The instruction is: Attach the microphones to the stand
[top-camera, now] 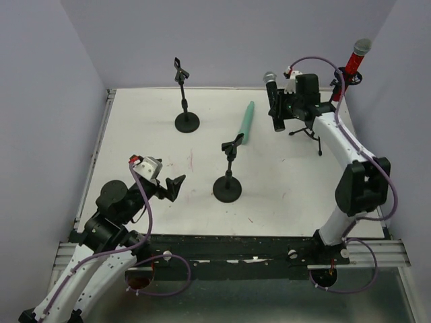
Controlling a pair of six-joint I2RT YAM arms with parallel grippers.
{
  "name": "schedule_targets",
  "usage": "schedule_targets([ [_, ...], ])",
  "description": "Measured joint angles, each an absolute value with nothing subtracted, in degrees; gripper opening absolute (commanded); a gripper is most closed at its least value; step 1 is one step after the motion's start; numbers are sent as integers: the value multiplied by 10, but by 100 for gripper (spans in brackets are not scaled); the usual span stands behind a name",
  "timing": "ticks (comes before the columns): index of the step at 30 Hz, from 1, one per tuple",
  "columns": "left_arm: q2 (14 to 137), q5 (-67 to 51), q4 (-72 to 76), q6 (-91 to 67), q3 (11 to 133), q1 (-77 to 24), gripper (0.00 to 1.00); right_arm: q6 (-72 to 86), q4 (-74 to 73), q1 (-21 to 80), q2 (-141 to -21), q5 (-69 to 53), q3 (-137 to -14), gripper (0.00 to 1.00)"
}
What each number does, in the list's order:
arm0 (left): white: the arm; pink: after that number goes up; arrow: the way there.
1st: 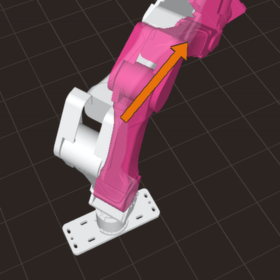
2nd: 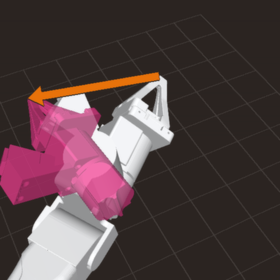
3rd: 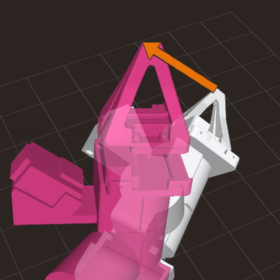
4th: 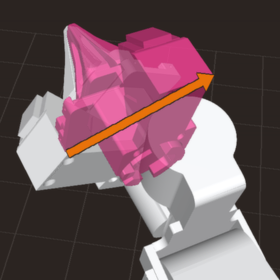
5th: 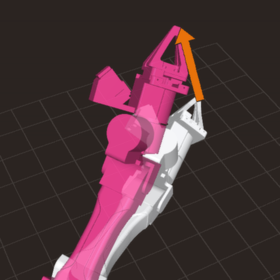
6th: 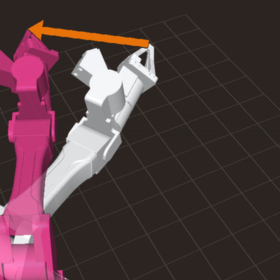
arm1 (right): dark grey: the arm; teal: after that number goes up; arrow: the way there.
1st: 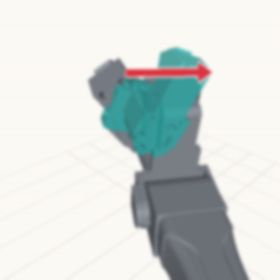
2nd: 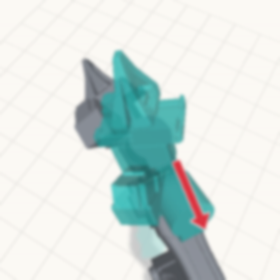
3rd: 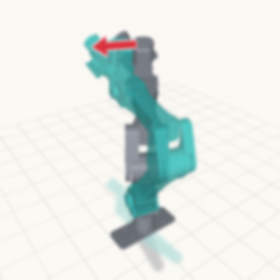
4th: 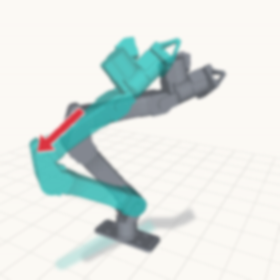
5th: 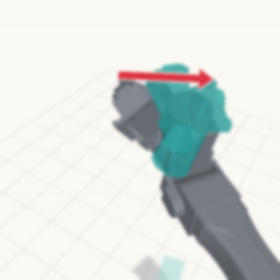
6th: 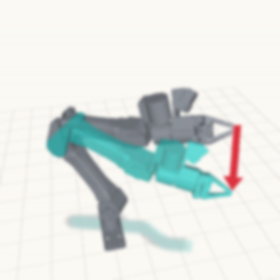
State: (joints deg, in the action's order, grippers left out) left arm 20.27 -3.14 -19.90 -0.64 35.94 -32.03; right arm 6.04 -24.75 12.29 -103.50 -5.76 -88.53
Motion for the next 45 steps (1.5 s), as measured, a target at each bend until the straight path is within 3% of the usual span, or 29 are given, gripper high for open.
schedule_targets([
  [4, 192, -54, -182, -11, 352, -319, 98, 47, -225, 123, -906, -139, -835, 11],
  [12, 187, -187, -74, -61, 332, -327, 96, -37, -207, 108, -709, -354, -693, 10],
  [17, 260, -213, -9, -55, 357, -393, 97, -45, -137, 56, -630, -513, -575, 10],
  [28, 441, -114, 72, 13, 426, -490, 98, -38, -65, 41, -606, -659, -522, 9],
  [45, 565, 40, 139, 99, 453, -547, 98, -21, -38, 41, -603, -690, -514, 9],
])
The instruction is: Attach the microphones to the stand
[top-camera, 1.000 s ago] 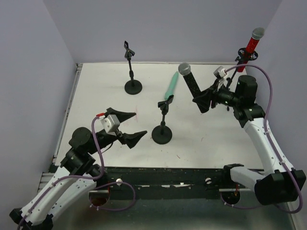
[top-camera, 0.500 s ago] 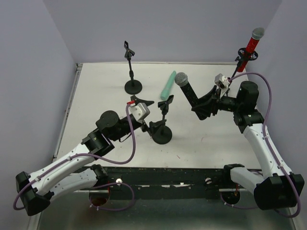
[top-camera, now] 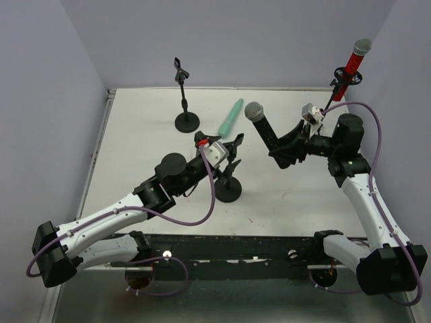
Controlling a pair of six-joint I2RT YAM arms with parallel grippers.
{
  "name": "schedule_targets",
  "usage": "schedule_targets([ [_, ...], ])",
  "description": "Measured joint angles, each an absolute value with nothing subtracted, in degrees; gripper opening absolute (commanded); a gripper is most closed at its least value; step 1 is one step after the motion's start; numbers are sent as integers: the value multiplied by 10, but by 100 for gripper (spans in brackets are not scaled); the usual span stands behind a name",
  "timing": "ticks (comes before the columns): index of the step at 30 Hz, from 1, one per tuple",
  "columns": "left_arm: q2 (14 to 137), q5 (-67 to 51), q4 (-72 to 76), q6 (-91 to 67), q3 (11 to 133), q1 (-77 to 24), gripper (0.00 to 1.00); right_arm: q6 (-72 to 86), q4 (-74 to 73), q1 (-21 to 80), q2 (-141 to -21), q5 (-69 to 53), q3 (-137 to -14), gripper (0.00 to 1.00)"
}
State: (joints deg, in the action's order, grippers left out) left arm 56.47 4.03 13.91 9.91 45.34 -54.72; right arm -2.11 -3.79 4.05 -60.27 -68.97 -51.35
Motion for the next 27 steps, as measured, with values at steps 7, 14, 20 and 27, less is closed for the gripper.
schedule_targets([
  [7, 590, 78, 164, 99, 467, -561, 86, -15, -30, 41, -603, -694, -513, 9],
  [14, 595, 101, 166, 99, 475, -563, 78, -15, -30, 41, -603, -696, -513, 9],
  [20, 599, 100, 145, 96, 489, -564, 89, -15, -28, 41, -603, -698, -511, 9],
  [27, 603, 99, 119, 94, 503, -564, 87, -15, -28, 41, -603, -698, -511, 9],
])
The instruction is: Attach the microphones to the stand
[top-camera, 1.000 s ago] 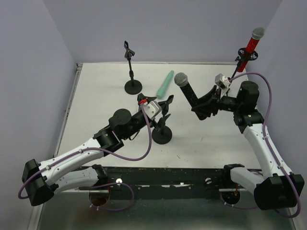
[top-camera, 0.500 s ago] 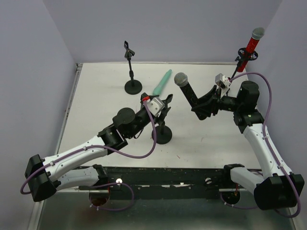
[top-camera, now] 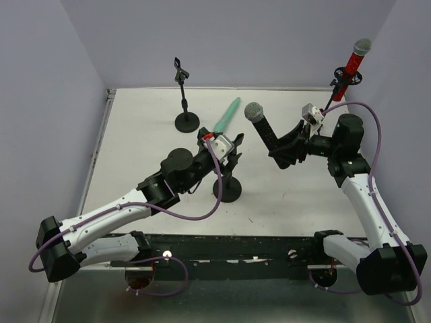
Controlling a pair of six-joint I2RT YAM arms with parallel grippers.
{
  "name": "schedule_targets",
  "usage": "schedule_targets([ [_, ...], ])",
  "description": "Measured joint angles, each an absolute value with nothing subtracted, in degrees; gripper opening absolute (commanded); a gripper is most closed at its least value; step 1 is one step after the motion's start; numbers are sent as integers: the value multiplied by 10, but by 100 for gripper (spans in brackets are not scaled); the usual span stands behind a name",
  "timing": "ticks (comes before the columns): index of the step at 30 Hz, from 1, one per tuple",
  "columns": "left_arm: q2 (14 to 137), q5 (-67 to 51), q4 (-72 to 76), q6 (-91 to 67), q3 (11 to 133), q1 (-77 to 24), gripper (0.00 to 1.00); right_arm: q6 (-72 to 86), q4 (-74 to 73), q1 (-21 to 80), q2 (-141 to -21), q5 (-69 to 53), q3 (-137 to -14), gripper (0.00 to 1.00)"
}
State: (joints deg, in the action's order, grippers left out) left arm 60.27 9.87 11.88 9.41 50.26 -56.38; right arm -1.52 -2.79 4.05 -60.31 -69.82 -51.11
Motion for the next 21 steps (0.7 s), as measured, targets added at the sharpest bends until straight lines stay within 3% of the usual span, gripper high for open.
schedule_targets([
  [3, 603, 98, 106, 94, 503, -564, 87, -15, -28, 41, -603, -698, -510, 9],
  [8, 603, 98, 101, 94, 503, -564, 72, -15, -27, 41, -603, -700, -510, 9],
  [15, 602, 90, 103, 90, 503, -564, 24, -15, -27, 41, -603, -700, -510, 9],
  [21, 591, 39, 89, 104, 502, -562, 17, -21, -27, 41, -603, -700, -506, 9],
])
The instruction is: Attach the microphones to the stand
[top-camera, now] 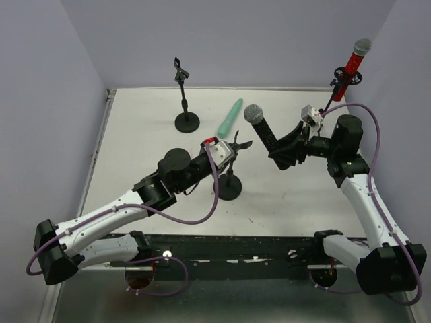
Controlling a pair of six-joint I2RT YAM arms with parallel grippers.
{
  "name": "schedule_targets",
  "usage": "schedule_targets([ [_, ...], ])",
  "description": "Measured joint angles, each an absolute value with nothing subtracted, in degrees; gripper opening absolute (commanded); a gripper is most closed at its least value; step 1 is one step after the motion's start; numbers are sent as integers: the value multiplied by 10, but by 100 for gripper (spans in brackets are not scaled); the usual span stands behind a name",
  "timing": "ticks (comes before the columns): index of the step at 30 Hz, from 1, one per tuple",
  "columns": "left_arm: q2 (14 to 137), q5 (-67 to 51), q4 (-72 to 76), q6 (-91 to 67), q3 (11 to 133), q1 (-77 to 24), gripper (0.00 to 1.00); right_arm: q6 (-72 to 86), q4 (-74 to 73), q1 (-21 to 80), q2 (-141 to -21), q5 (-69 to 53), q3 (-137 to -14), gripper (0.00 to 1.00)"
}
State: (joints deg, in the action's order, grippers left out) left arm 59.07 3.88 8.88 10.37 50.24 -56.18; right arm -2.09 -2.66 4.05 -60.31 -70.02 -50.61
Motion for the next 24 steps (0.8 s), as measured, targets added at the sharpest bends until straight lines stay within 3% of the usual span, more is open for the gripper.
schedule_targets([
  [8, 561, -87, 50, 123, 501, -511, 16, -87, -27, 41, -656, -732, -502, 5],
  [10, 558, -111, 45, 123, 501, -497, 17, -123, -39, 42, -689, -752, -515, 0],
  [17, 557, -189, 42, 119, 501, -456, 16, -280, -76, 70, -729, -796, -562, 0],
  [24, 555, -226, 41, 112, 501, -446, 15, -317, -33, 114, -741, -807, -560, 0],
])
